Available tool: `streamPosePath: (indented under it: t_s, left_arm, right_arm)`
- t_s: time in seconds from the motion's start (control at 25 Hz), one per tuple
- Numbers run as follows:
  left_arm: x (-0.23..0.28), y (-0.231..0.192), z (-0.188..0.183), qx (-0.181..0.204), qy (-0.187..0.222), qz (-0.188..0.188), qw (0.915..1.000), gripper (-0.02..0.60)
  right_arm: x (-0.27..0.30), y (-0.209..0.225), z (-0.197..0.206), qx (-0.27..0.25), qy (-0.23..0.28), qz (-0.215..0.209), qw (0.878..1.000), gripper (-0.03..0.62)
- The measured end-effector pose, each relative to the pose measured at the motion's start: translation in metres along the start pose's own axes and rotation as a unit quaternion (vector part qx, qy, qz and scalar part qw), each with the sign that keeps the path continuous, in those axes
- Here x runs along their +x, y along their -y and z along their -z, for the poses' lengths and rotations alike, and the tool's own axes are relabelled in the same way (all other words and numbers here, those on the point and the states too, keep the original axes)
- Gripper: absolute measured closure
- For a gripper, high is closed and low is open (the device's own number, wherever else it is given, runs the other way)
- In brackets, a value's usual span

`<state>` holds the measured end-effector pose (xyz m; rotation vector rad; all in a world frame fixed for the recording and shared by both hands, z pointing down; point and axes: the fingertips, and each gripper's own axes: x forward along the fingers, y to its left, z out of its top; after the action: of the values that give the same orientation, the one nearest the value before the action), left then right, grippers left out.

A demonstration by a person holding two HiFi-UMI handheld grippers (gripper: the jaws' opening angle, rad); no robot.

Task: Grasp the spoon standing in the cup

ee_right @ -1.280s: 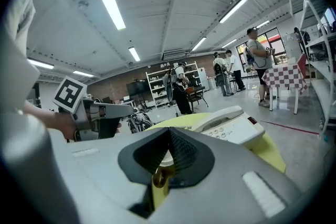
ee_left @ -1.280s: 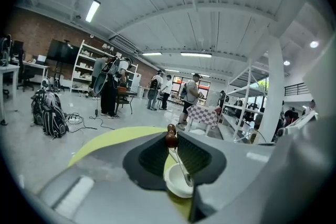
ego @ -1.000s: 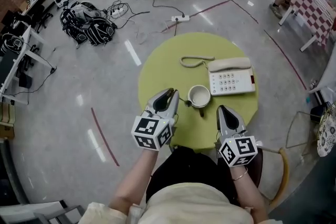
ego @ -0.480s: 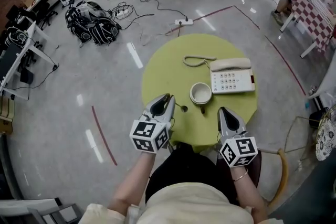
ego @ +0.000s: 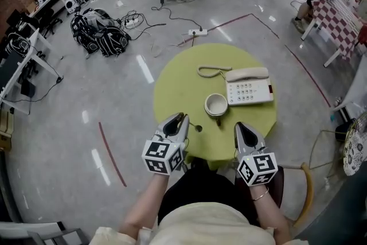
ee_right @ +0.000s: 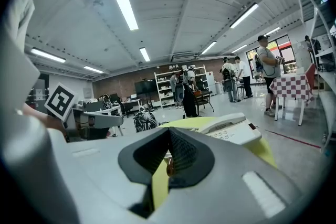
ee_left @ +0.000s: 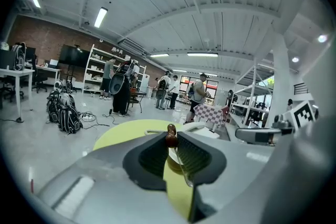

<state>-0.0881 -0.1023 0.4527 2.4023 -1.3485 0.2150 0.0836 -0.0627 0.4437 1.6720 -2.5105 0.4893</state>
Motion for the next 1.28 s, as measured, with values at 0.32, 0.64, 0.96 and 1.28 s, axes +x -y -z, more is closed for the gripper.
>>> streamPosePath:
  t_s: [0.32, 0.64, 0.96, 1.28]
  left_arm:
    - [-0.0047, 0.006, 0.0031, 0.0, -0.003, 0.003, 1.0, 0.525]
    - [0.0004, 0.0055, 0.0019, 0.002, 0.001, 0.004, 1.0, 0.525]
    - [0.0032, 0.0078, 0.0012, 0.003, 0.001, 0.006, 1.0, 0.525]
    - [0.003, 0.0085, -0.0002, 0.005, 0.0, 0.007, 1.0, 0.525]
  right_arm:
    - [-0.0019, -0.0053, 0.0038, -0.013, -0.016, -0.006, 1.0, 0.595]
    - [0.0016, -0.0041, 0.0045, -0.013, -0.014, -0.007, 1.0, 0.597]
    - [0.0019, -0.0031, 0.0024, -0.015, -0.009, -0.008, 1.0, 0.597]
    - [0.0019, -0.0061, 0.0025, -0.02, -0.01, -0.009, 1.0, 0.597]
